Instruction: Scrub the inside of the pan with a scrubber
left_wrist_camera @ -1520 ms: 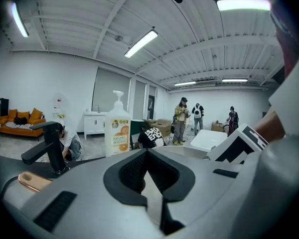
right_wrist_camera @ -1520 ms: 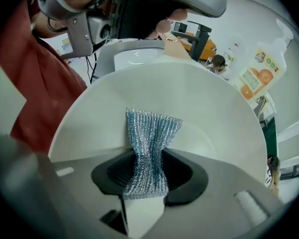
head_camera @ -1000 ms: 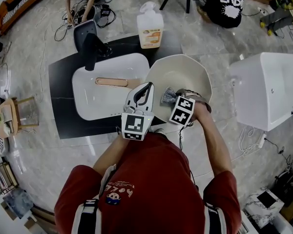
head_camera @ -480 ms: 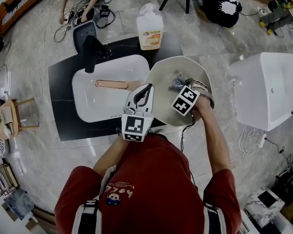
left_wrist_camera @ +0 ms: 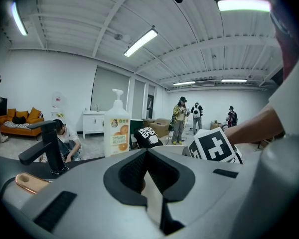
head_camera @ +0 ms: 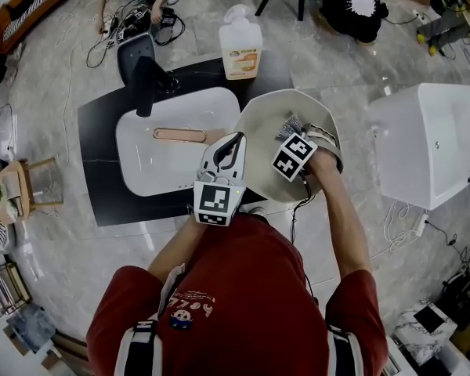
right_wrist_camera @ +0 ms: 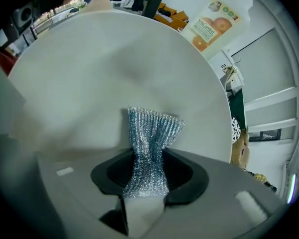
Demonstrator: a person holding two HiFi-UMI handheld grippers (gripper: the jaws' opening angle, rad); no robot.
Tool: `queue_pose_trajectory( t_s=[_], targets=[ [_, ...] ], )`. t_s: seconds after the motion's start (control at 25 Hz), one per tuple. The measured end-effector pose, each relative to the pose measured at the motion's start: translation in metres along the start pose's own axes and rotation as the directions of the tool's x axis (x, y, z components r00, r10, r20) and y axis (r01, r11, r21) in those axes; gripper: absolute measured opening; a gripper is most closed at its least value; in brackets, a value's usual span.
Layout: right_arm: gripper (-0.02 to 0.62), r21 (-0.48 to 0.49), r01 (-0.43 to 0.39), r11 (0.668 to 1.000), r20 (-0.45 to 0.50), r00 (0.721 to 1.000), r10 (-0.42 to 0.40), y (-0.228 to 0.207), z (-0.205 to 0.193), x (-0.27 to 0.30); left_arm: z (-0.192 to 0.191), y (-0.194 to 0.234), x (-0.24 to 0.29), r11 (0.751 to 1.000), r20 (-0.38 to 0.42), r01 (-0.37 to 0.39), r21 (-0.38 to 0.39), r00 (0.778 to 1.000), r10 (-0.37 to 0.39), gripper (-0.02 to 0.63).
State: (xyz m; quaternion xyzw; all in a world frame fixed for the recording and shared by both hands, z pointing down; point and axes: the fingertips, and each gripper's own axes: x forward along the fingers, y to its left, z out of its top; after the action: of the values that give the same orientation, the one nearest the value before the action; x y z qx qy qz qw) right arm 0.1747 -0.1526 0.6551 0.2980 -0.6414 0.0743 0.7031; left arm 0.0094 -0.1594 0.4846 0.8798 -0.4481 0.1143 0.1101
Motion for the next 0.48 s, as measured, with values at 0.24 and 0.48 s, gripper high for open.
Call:
queue_pose_trajectory(
  t_s=[0.24,0.48],
  targets=[
    [0.183,-0.015,-0.154,0.988,-0.031,0.988,0.153,0.034,-0.015,-0.014,-0.001,-0.001,0.000,1.000,0.000,0.001,-0.001,1.000,-0.001,0.006],
    [0.186,-0.023,-0.274,0.961,0.030,0.961,0.275,0.072,-0.009,-0.028,-0.004,-0.005,-0.002,1.000,0.001,0.003,0.003,1.000,-0.003,0.006]
  ],
)
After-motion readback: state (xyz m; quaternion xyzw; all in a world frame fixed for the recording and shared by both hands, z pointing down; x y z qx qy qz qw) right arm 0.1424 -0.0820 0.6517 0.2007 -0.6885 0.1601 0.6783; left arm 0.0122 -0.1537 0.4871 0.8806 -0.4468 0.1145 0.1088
